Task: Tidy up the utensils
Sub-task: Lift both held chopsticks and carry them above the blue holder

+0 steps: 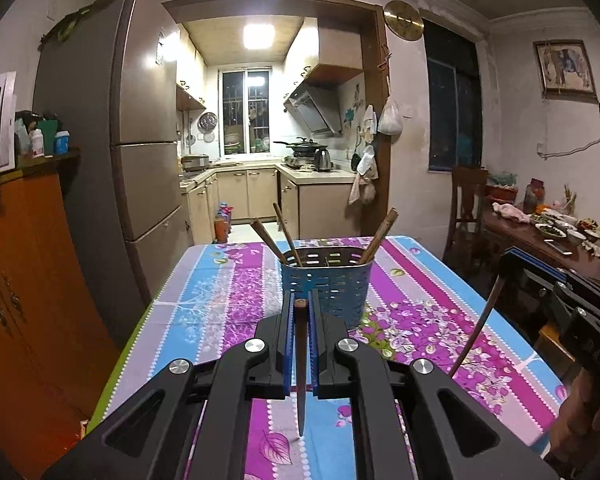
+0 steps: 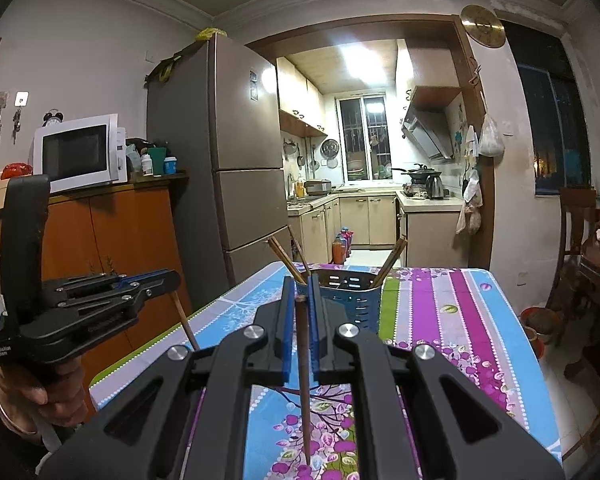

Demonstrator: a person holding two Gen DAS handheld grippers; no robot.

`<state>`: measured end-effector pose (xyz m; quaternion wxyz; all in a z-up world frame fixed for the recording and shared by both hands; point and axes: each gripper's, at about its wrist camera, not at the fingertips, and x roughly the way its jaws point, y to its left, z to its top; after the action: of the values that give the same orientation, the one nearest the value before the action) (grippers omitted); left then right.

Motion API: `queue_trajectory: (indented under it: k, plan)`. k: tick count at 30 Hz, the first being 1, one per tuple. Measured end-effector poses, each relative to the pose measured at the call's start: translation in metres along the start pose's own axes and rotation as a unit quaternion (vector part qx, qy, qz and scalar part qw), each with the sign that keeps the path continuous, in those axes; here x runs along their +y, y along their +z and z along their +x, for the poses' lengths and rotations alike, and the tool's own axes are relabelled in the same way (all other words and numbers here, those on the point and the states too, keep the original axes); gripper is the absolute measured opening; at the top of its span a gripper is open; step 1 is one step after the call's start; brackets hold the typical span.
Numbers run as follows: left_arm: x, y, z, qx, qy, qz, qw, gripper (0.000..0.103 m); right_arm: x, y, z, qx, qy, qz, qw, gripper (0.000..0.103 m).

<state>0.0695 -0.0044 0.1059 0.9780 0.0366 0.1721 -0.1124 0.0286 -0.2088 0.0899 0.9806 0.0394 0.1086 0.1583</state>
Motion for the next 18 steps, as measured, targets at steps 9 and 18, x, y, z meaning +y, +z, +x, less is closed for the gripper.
queue_trajectory:
  k: [9, 18]
  plan:
    - [-0.008, 0.002, 0.012, -0.005, 0.038, 0.021, 0.9991, 0.008, 0.003, 0.007, 0.013, 0.006, 0.0, -0.014, 1.0, 0.005]
    - [-0.01, 0.005, 0.029, 0.002, 0.051, 0.032, 0.9982, 0.008, -0.002, 0.025, 0.033, 0.004, -0.005, -0.025, 1.0, 0.005]
